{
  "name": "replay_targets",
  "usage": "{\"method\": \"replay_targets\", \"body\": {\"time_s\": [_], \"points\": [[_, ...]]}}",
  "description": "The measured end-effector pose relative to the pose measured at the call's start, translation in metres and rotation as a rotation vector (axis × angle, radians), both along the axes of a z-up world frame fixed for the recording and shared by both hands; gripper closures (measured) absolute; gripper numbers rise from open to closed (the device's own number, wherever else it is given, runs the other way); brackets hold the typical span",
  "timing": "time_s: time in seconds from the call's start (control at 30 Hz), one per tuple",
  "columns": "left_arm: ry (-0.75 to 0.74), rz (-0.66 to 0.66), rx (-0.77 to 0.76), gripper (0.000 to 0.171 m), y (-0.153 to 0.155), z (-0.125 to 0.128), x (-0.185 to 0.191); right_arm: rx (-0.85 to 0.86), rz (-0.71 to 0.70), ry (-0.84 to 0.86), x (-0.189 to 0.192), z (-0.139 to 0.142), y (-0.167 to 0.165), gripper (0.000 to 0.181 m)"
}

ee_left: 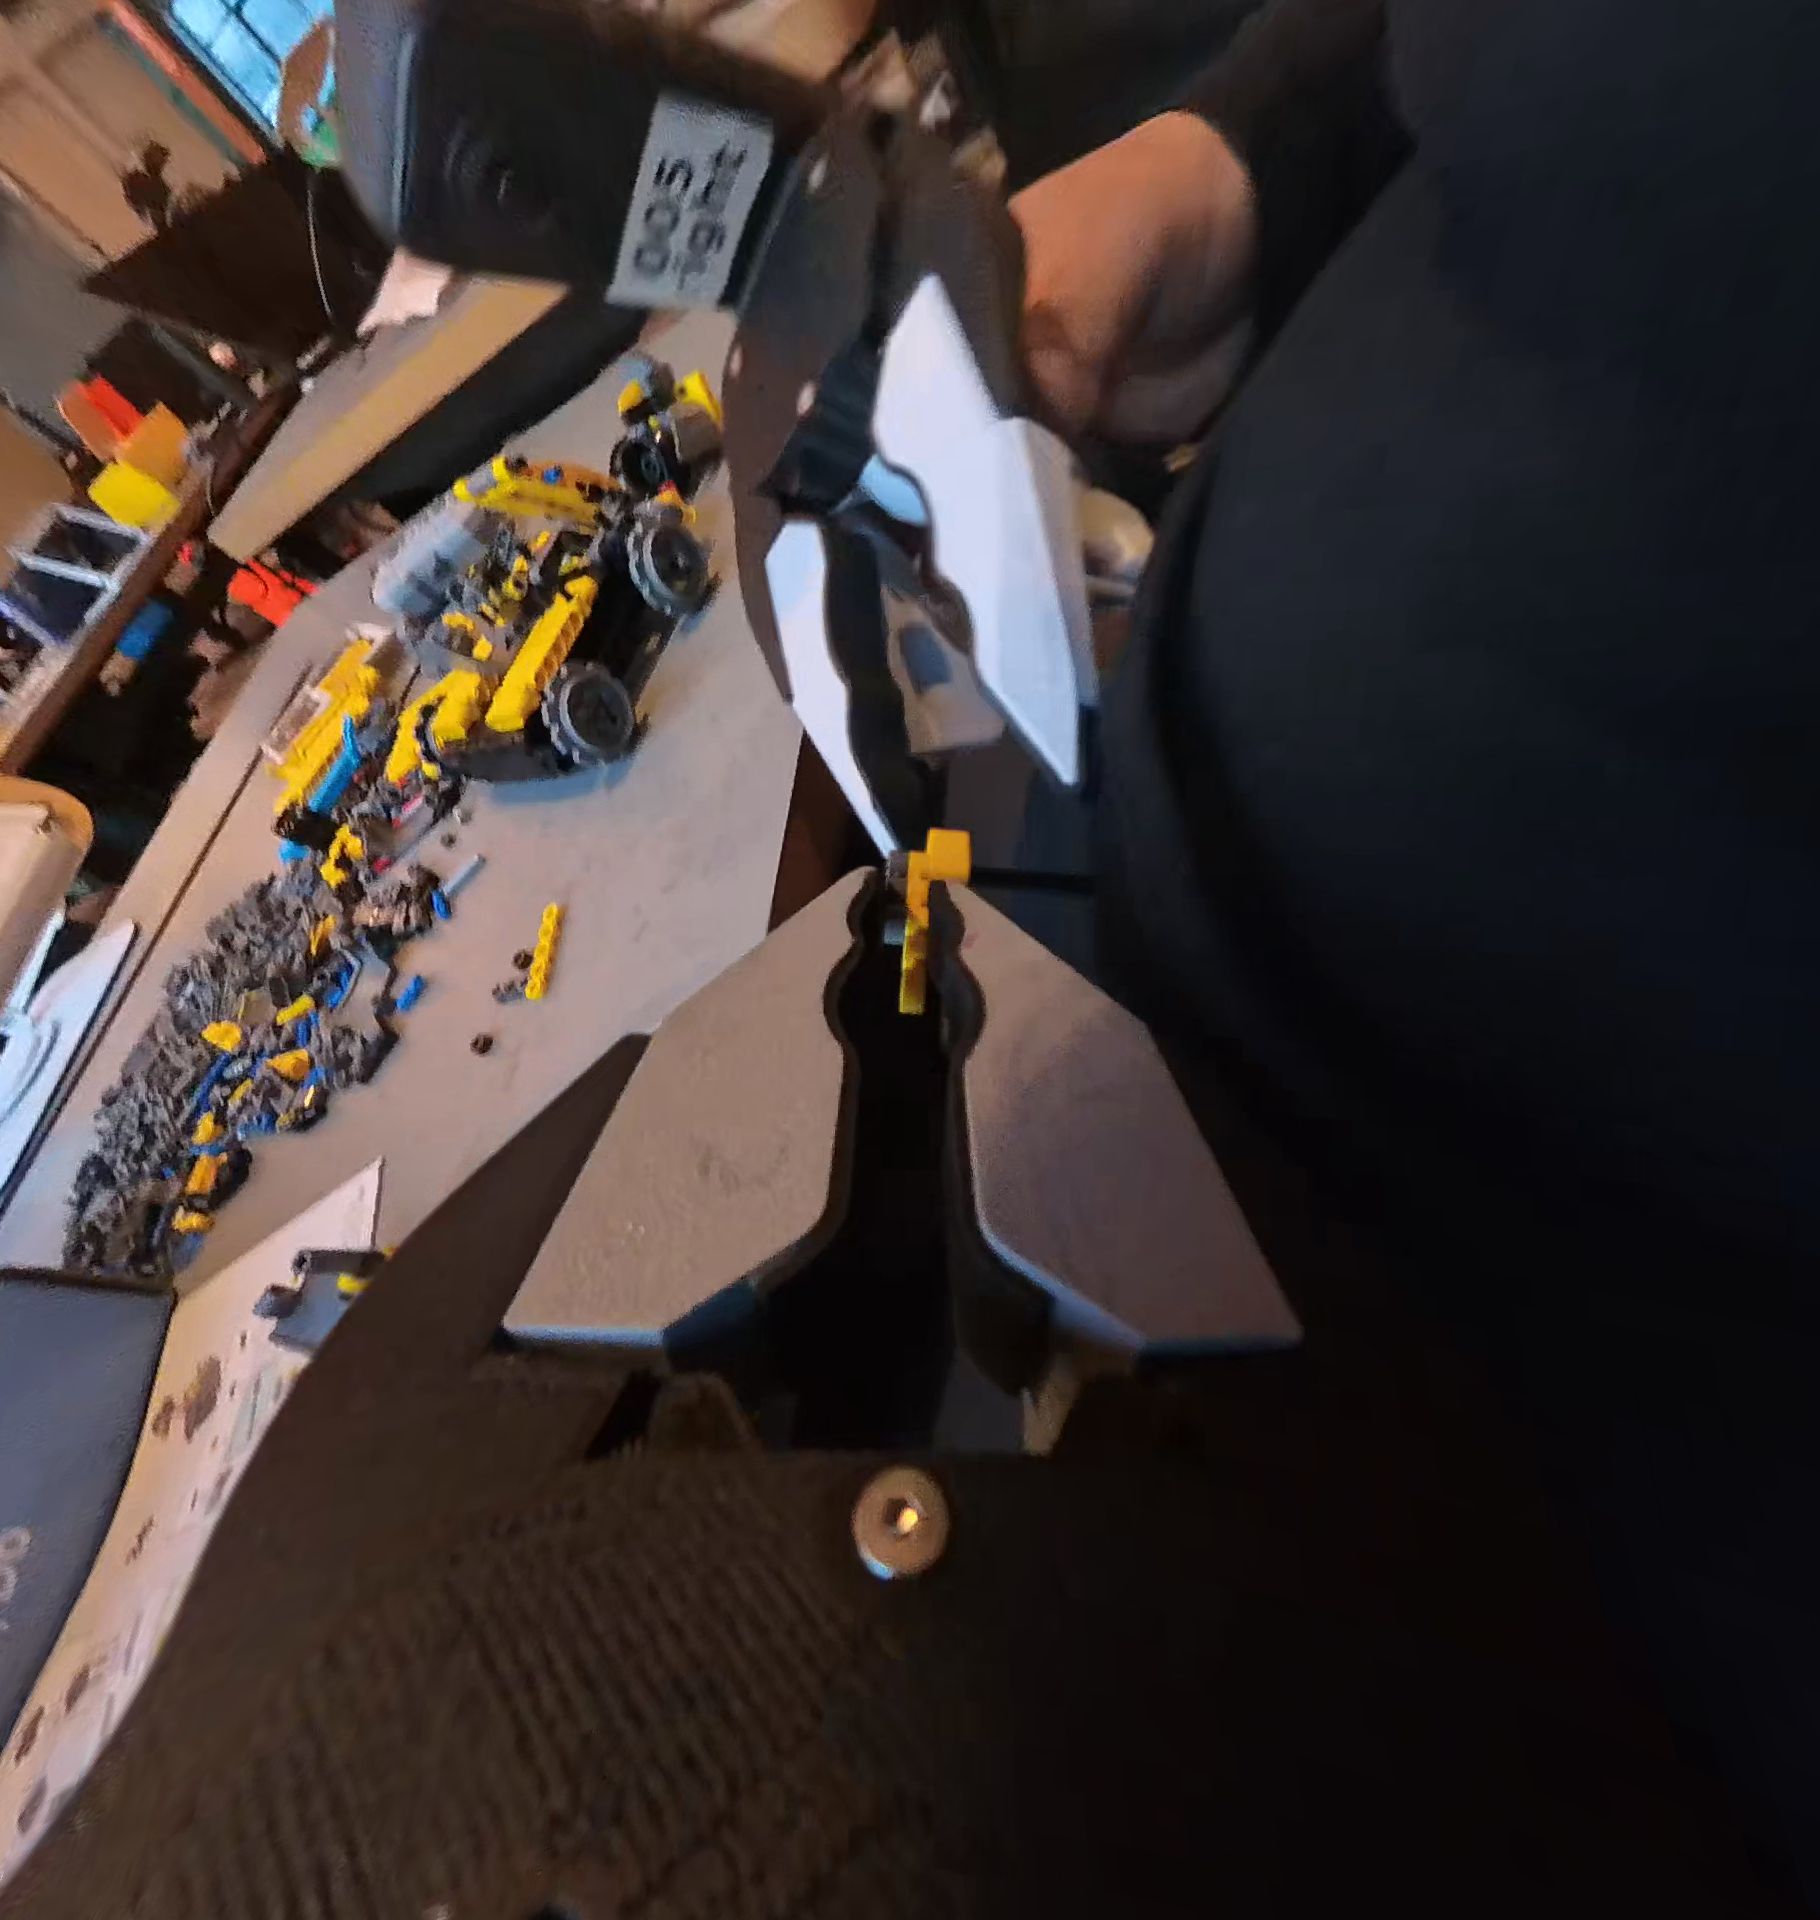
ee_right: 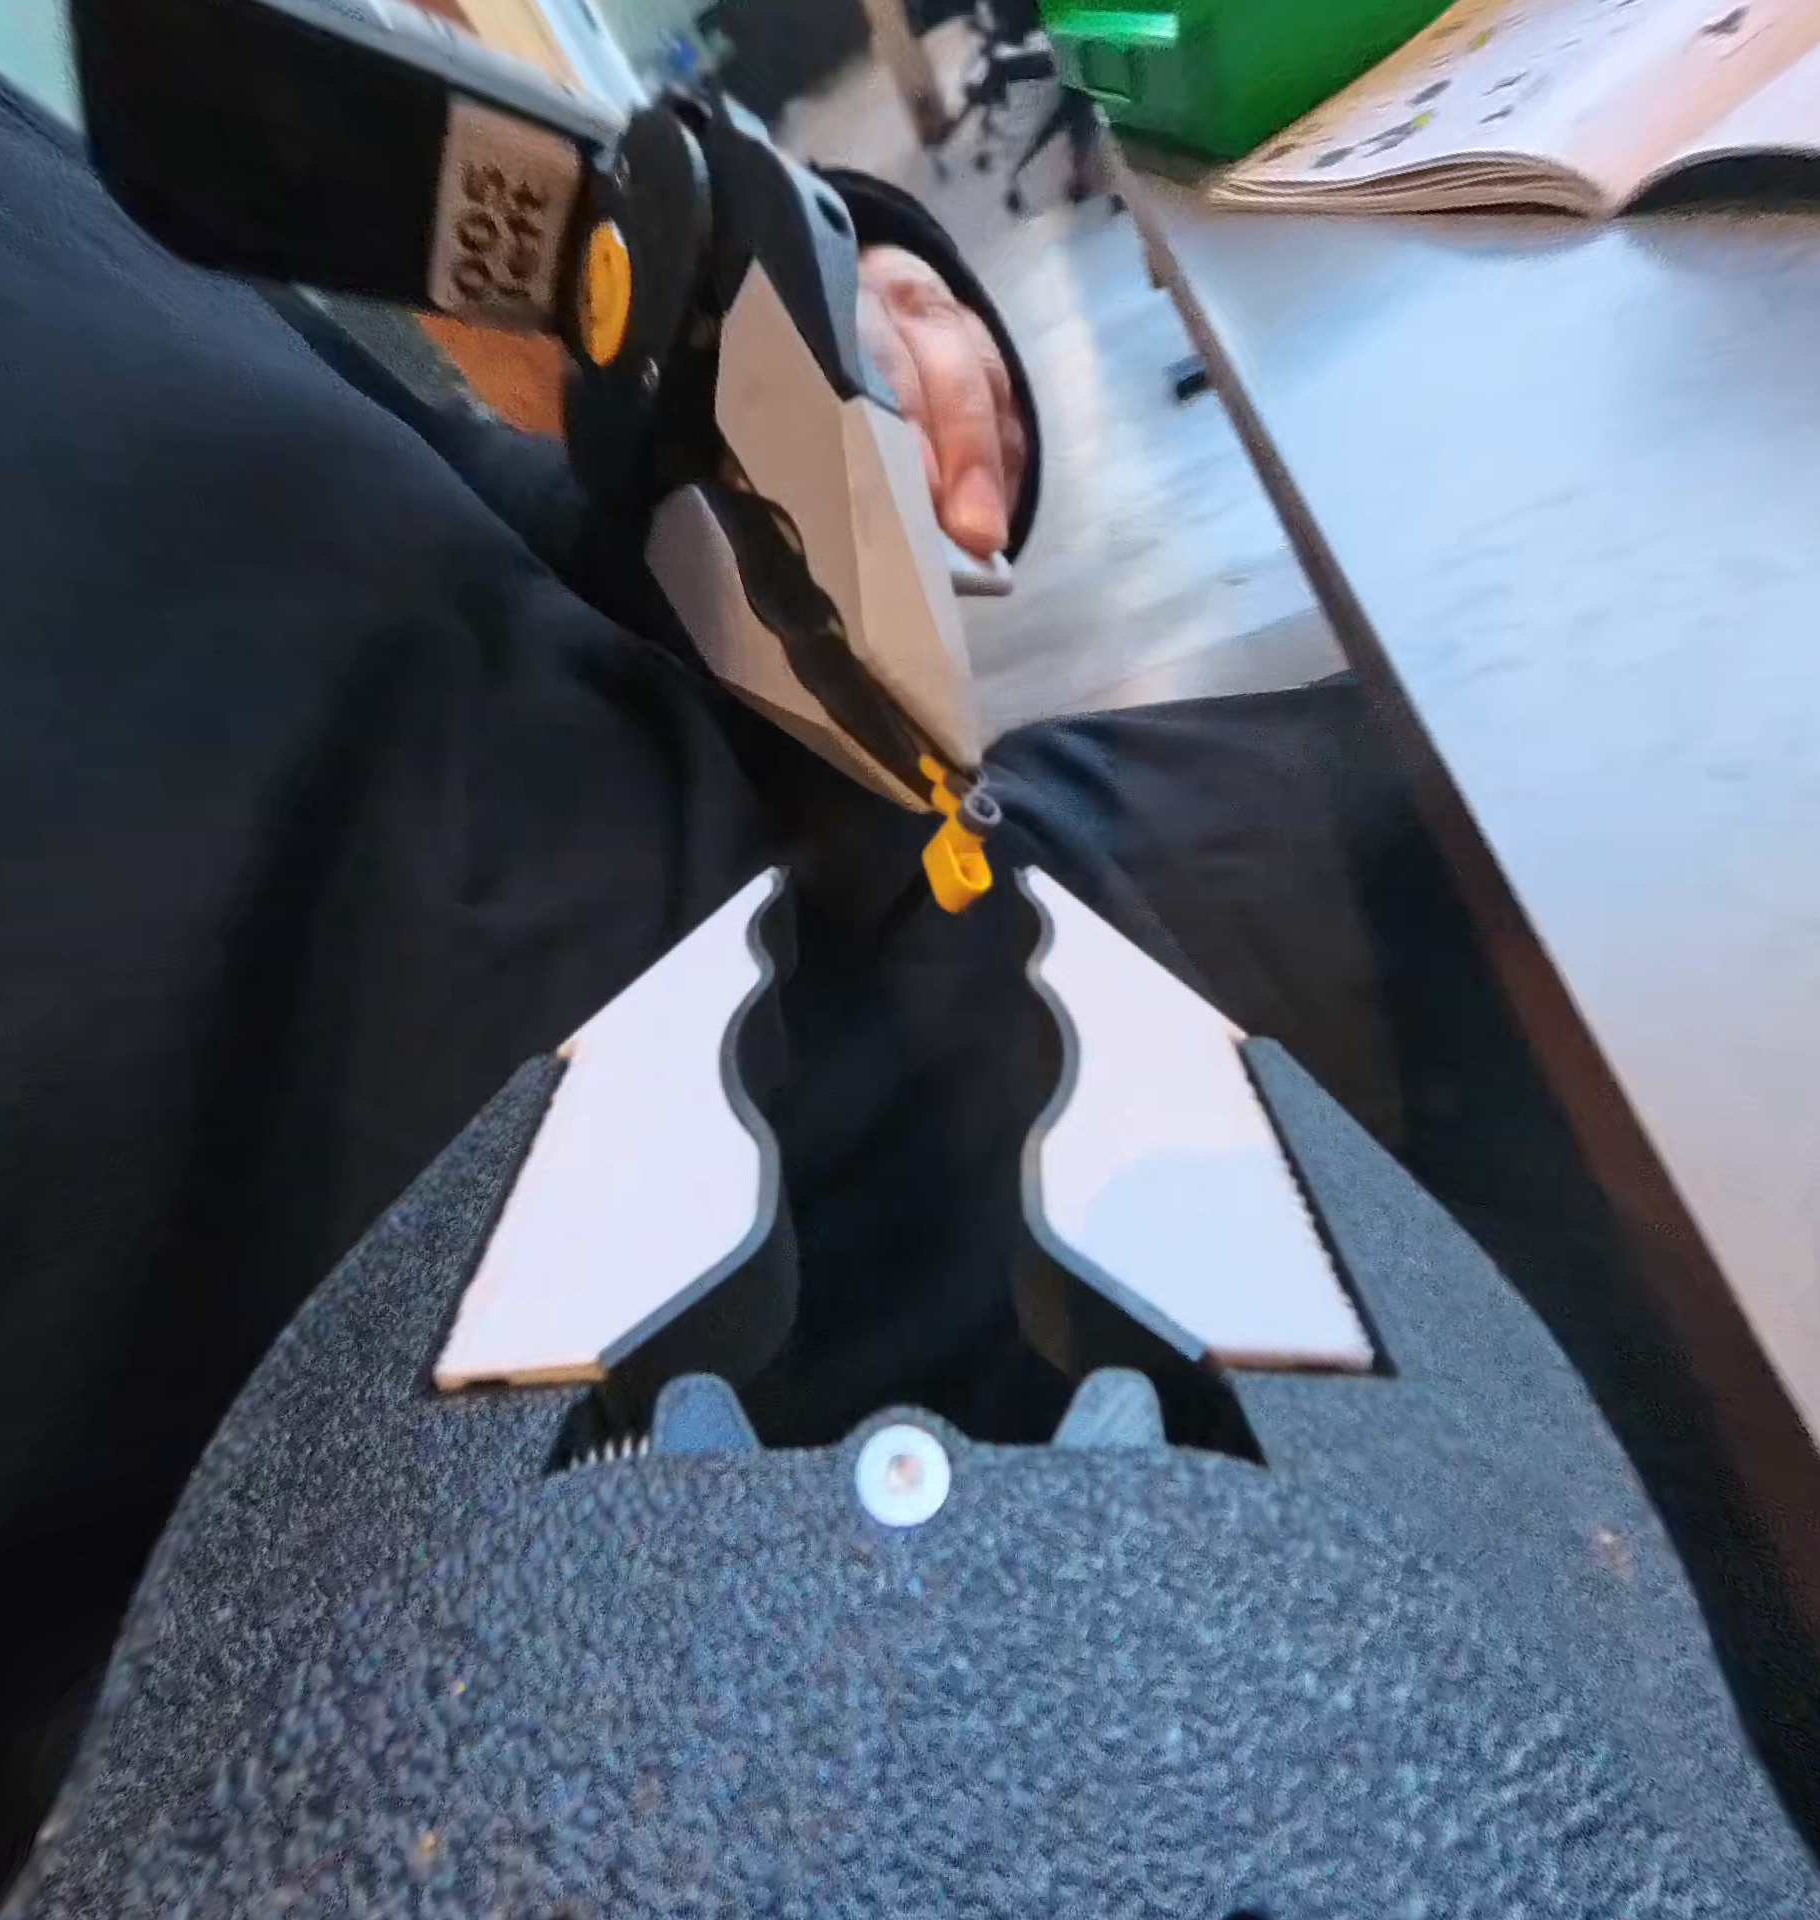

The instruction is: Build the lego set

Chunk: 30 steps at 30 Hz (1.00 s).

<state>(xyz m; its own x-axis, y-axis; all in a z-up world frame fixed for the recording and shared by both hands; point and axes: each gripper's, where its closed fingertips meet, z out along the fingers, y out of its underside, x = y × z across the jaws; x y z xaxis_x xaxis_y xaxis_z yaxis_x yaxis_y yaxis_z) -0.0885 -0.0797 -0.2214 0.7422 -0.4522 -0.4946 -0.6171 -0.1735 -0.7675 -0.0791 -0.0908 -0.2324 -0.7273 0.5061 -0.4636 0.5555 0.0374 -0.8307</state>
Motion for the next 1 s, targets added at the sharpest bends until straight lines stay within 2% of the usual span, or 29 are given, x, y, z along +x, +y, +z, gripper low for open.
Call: {"method": "replay_targets", "body": {"time_s": [0.1, 0.23, 0.4, 0.5, 0.63, 0.8, 1.0], "points": [[-0.017, -0.07, 0.023, 0.165, -0.003, 0.007, 0.009, -0.051, 0.08, -0.029, 0.007, 0.007, -0.002, 0.155], [-0.029, -0.128, 0.018, 0.165, -0.002, 0.008, 0.016, 0.045, 0.155, -0.053, 0.011, 0.001, -0.004, 0.167], [-0.118, -0.153, 0.009, 0.165, -0.004, 0.011, 0.018, 0.05, 0.19, -0.076, 0.007, 0.003, -0.004, 0.169], [-0.165, -0.146, -0.022, 0.165, -0.005, 0.004, 0.015, 0.076, 0.226, -0.096, 0.008, -0.002, -0.007, 0.172], [-0.274, -0.07, -0.096, 0.167, -0.002, 0.004, 0.003, 0.127, 0.172, -0.079, -0.005, -0.004, -0.002, 0.174], [-0.338, 0.056, -0.238, 0.149, 0.016, 0.004, -0.03, 0.251, 0.071, 0.076, -0.039, 0.012, 0.018, 0.174], [-0.339, 0.082, -0.354, 0.162, 0.036, 0.0, -0.069, 0.454, 0.029, 0.248, -0.084, 0.013, 0.041, 0.174]]}}
